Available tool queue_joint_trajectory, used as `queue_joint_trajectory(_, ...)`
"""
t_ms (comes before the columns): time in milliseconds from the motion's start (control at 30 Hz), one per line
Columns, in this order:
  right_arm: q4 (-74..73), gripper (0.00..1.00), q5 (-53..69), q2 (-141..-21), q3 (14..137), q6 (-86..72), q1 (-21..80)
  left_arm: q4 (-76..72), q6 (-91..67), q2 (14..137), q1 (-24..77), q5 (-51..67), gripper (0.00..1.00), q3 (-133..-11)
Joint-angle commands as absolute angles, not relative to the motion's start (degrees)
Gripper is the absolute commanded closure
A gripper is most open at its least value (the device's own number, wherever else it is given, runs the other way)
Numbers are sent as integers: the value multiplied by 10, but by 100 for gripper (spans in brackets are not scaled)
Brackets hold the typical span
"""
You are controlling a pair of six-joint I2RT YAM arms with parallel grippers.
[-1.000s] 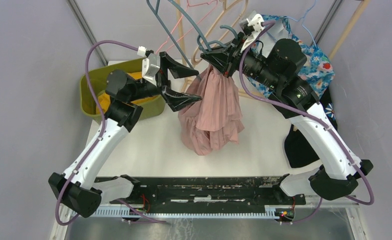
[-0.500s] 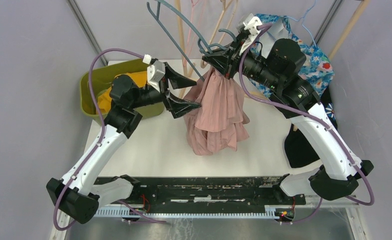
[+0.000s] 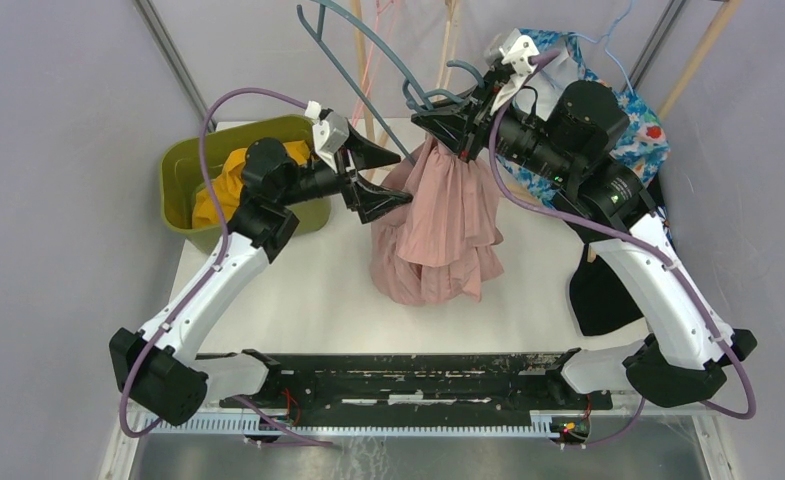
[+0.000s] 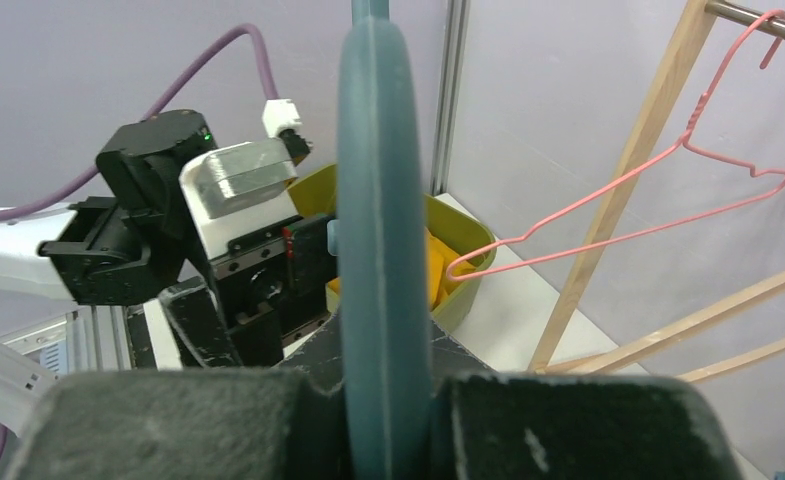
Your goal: Remove the skirt from the hanger
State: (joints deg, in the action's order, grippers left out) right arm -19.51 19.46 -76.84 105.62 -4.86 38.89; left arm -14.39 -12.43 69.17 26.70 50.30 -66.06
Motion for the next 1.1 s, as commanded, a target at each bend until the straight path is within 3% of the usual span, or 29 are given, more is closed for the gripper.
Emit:
queue_joint_trajectory(0, -147, 99, 214, -741, 1077, -64, 390, -196, -154, 706, 265, 509, 1, -709)
queue_joint_trajectory(333, -153, 99, 222, -743, 1069, -52, 391, -273, -260, 731, 266, 596, 1, -756)
queue_joint_trajectory(633, -131, 99, 250, -779, 1088, -77, 390, -605, -577, 819, 300, 627, 1, -725)
queue_joint_trajectory(900, -131, 99, 250, -788, 1093, -76, 391, -357, -387, 802, 350, 629, 1, -763)
queue_joint_trajectory(1033, -134, 99, 249, -794, 1101, -72, 392, -309, -312, 769, 352, 594, 0, -749)
queue_joint_trajectory(1067, -134, 99, 249, -796, 1102, -71, 392, -313, -307, 765, 352, 590, 5, -741)
